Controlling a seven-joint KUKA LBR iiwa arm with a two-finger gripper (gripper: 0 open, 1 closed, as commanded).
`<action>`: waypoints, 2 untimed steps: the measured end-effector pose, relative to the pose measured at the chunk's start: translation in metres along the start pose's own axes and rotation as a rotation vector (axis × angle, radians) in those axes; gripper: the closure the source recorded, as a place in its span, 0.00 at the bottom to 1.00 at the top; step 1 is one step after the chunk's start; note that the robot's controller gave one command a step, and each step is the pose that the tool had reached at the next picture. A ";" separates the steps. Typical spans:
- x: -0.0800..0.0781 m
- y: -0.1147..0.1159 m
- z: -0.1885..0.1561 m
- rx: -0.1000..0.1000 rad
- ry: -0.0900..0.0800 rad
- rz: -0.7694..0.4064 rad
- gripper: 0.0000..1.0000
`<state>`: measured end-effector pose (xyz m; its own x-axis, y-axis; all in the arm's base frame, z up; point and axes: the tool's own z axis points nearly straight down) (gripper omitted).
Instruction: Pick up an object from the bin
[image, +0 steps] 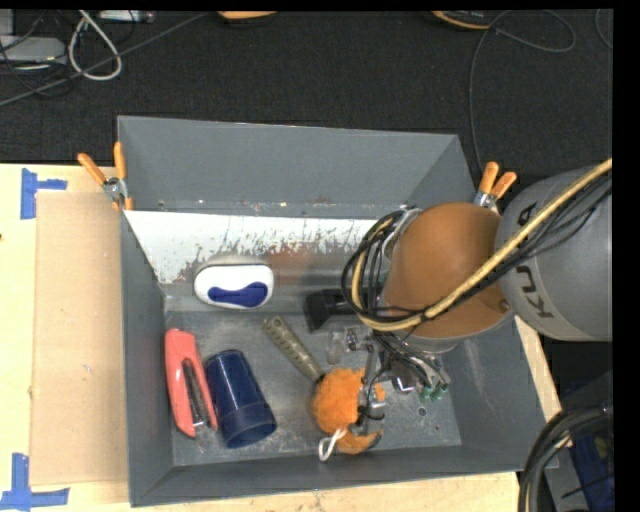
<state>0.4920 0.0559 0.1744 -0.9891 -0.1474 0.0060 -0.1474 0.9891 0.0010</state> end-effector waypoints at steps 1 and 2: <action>-0.002 -0.020 0.016 0.000 -0.002 -0.314 0.00; 0.000 -0.021 0.032 -0.001 -0.002 -0.276 0.00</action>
Offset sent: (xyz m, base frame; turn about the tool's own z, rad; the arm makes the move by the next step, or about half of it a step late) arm 0.0006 -0.0242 -0.0479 -0.5207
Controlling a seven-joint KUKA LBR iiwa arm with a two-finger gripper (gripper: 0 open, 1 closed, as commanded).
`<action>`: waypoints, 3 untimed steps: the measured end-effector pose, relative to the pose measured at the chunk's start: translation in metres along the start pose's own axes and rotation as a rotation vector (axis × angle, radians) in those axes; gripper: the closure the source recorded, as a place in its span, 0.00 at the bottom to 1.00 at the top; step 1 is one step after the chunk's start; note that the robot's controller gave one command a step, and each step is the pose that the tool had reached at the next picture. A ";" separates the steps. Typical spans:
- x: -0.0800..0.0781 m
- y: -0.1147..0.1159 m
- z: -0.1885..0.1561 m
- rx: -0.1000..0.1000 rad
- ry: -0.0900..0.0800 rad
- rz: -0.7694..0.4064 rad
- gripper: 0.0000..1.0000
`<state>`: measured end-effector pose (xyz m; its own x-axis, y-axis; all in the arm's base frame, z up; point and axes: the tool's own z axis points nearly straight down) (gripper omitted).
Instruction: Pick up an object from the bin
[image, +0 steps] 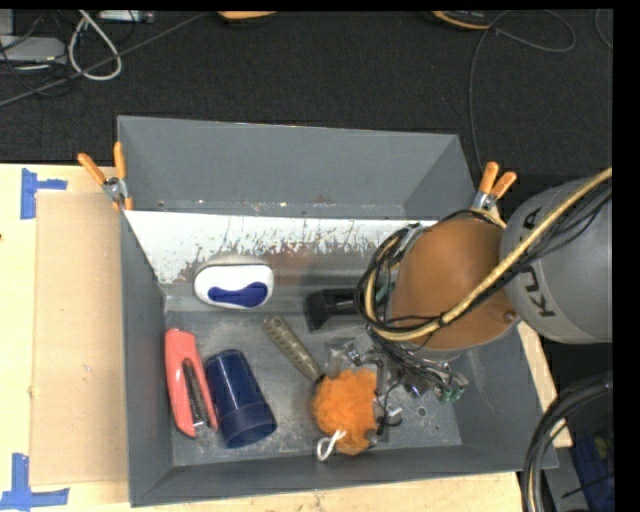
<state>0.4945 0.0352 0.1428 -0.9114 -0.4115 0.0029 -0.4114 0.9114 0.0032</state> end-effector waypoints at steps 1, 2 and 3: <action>-0.007 0.032 0.054 -0.001 0.005 0.060 1.00; -0.007 0.032 0.054 -0.001 0.005 0.060 1.00; -0.012 0.032 0.057 -0.002 0.007 0.066 1.00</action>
Offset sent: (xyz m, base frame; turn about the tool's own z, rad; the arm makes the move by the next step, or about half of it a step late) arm 0.0000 0.0000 0.0000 0.0000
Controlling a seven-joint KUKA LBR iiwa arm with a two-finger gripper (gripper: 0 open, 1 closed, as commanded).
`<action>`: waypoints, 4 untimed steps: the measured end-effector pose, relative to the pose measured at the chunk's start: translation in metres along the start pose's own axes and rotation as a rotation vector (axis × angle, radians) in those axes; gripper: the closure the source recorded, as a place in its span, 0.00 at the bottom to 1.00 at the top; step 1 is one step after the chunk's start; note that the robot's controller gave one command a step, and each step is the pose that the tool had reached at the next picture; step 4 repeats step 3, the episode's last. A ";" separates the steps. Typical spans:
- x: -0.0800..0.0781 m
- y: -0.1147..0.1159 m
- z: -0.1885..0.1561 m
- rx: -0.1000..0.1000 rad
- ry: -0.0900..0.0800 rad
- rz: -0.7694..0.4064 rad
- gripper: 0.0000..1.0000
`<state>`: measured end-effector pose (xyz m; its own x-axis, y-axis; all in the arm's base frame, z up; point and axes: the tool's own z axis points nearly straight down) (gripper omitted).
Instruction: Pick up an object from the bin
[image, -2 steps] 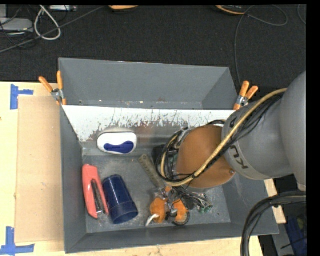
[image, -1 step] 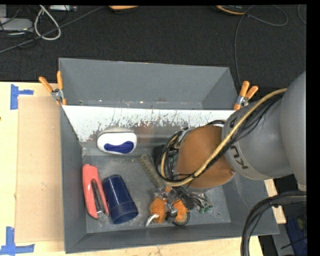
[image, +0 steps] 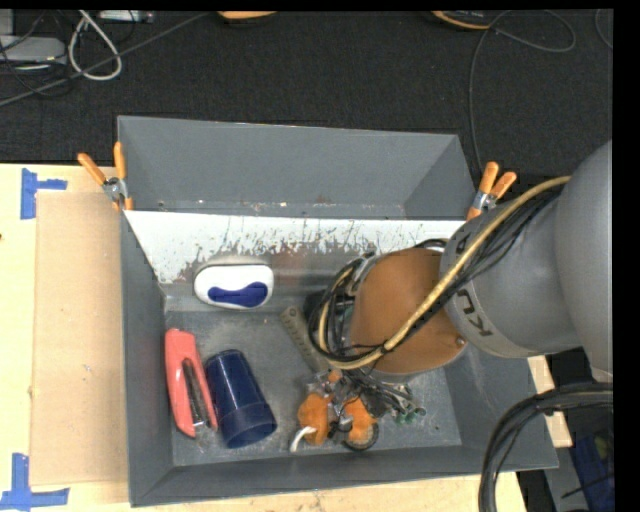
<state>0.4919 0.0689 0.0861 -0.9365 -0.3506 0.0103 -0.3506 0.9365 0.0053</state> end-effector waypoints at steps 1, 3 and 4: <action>-0.007 0.006 -0.056 -0.001 0.006 0.002 1.00; -0.005 0.007 -0.147 -0.003 0.009 0.005 1.00; -0.005 0.007 -0.147 -0.003 0.009 0.005 1.00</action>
Offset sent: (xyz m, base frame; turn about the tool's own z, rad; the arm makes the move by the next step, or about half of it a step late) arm 0.0086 -0.0018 0.0710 0.0101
